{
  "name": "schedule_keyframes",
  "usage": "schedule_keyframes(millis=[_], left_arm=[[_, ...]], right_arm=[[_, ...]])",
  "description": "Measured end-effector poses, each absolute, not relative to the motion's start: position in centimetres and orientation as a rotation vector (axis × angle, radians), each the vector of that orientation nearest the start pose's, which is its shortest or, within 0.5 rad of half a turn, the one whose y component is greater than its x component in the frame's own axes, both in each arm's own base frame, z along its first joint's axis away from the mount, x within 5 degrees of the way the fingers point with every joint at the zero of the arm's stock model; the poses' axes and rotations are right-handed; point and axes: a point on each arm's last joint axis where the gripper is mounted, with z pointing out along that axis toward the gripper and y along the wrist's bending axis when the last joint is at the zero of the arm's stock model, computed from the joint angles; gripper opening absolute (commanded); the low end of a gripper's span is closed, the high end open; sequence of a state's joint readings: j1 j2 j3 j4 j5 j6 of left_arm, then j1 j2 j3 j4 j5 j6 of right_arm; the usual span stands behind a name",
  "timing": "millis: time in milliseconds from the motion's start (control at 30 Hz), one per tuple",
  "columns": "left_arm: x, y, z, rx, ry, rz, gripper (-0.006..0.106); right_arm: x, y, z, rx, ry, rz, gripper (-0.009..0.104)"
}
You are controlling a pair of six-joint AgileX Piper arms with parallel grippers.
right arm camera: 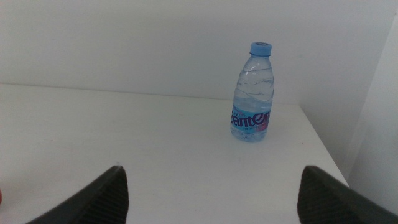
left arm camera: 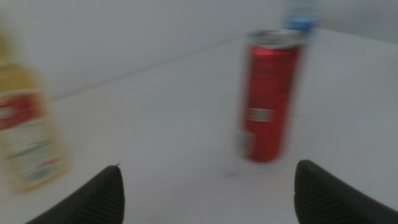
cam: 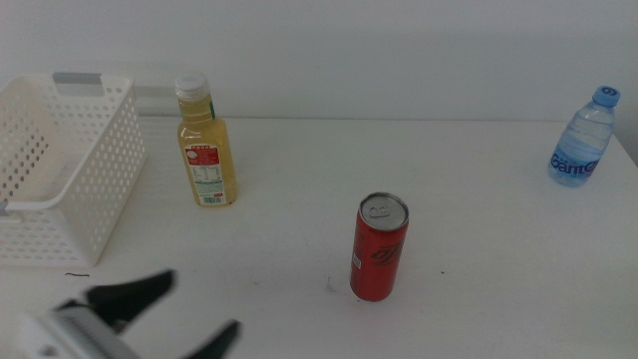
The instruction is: Use arms to grab the bottles and put them into the dustbin to the left of the table.
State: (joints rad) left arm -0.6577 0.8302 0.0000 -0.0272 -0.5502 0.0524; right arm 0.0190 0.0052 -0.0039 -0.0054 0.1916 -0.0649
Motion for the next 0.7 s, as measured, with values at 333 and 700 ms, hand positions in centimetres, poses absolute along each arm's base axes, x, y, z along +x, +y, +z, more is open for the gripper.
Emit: schedule_keyframes(millis=[333, 700], left_arm=[[11.2, -11.2, 17.1, 0.650, 1.585, -0.552, 0.094], [11.3, -11.3, 17.5, 0.621, 1.529, -0.560, 0.094]], right_arm=[[5.6, 0.1, 19.7, -0.070, 1.675, -0.035, 0.091], [5.6, 0.1, 19.7, -0.074, 1.675, -0.040, 0.091]])
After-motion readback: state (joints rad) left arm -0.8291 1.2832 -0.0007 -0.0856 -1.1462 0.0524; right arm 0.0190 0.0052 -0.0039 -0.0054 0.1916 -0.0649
